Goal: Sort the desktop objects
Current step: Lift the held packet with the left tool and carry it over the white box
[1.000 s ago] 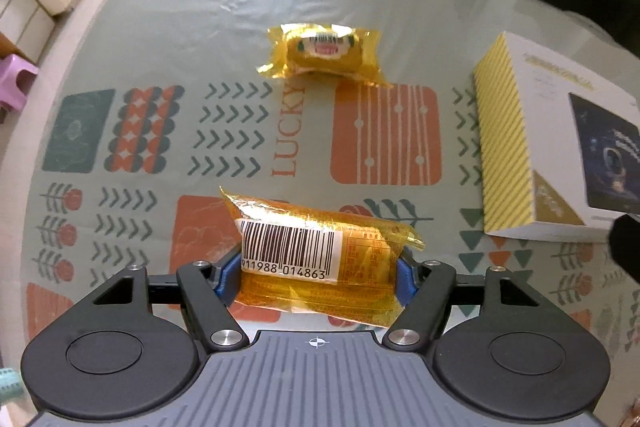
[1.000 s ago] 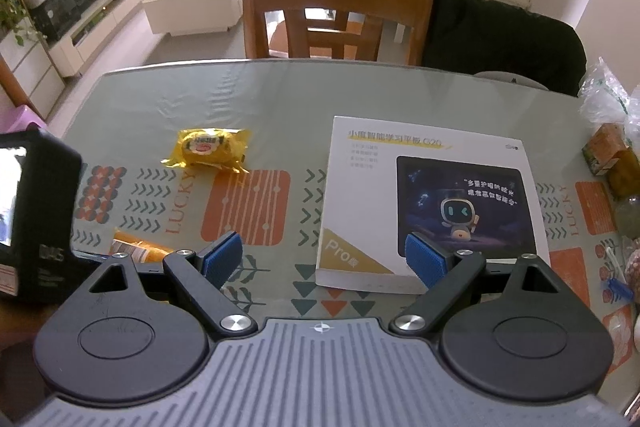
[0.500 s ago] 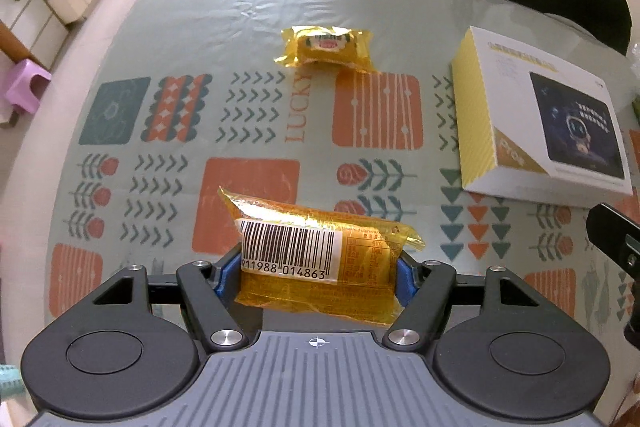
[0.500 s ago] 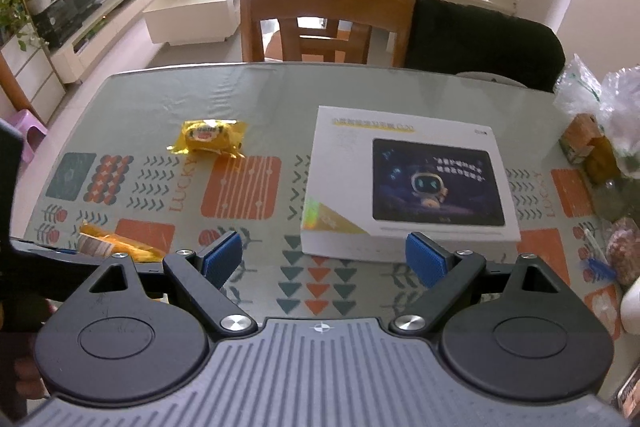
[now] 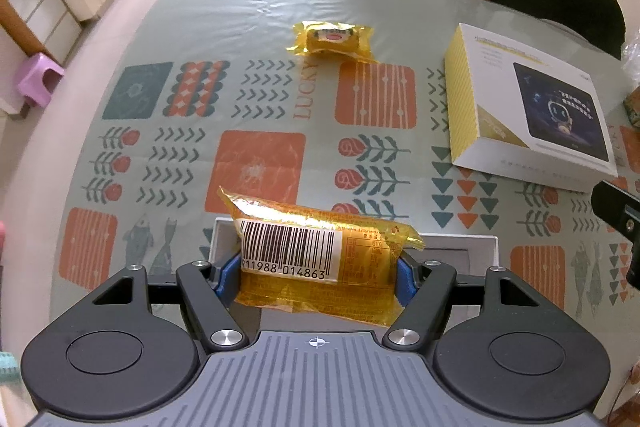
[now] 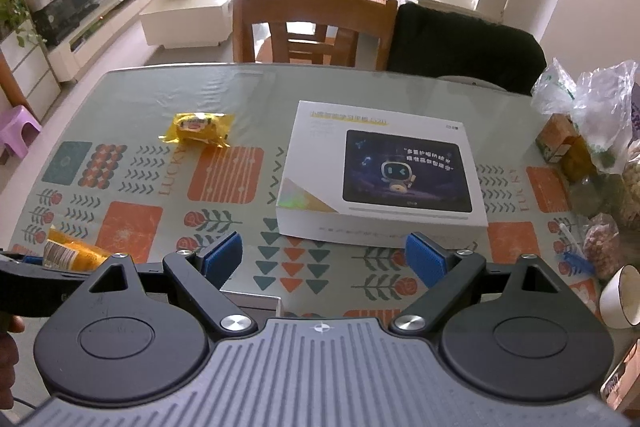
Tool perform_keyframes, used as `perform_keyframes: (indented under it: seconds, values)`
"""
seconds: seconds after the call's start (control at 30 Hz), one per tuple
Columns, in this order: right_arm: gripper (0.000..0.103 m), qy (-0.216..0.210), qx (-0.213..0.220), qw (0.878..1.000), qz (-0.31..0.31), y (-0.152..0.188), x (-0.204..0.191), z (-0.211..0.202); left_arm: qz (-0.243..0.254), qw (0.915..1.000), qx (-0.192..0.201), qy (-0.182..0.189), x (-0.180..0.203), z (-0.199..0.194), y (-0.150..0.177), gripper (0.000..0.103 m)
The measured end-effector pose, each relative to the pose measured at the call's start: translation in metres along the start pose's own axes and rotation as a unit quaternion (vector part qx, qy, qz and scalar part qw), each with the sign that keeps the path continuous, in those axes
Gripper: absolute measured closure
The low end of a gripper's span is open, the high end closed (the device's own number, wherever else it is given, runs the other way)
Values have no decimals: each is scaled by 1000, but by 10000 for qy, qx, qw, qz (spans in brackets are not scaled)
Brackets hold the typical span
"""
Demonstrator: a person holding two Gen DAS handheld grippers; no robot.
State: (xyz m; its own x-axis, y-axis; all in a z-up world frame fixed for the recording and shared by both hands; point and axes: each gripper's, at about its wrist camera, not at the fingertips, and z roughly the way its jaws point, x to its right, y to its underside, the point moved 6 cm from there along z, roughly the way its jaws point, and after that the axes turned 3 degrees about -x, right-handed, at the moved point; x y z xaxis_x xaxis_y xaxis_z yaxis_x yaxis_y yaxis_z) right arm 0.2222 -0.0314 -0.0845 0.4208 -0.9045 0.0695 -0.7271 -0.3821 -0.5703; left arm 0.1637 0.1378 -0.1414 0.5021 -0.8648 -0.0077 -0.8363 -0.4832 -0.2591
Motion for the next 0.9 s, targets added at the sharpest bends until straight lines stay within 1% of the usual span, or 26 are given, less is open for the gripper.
perform_keyframes:
  seconds: [0.23,0.57,0.77,0.9]
  values:
    - [0,-92,51,9999,-34,12,7,-10,-86,9999,42,-58,4,-10,21,34]
    - [0,-151,28,9999,-61,40,10,-22,-156,9998,82,-95,1,-22,53,34]
    - [0,-46,-1,10000,-19,55,7,-31,-106,9999,82,-36,-7,-24,66,34]
    - [0,90,-104,9999,75,67,1,-35,-47,10000,-50,23,-16,-21,77,34]
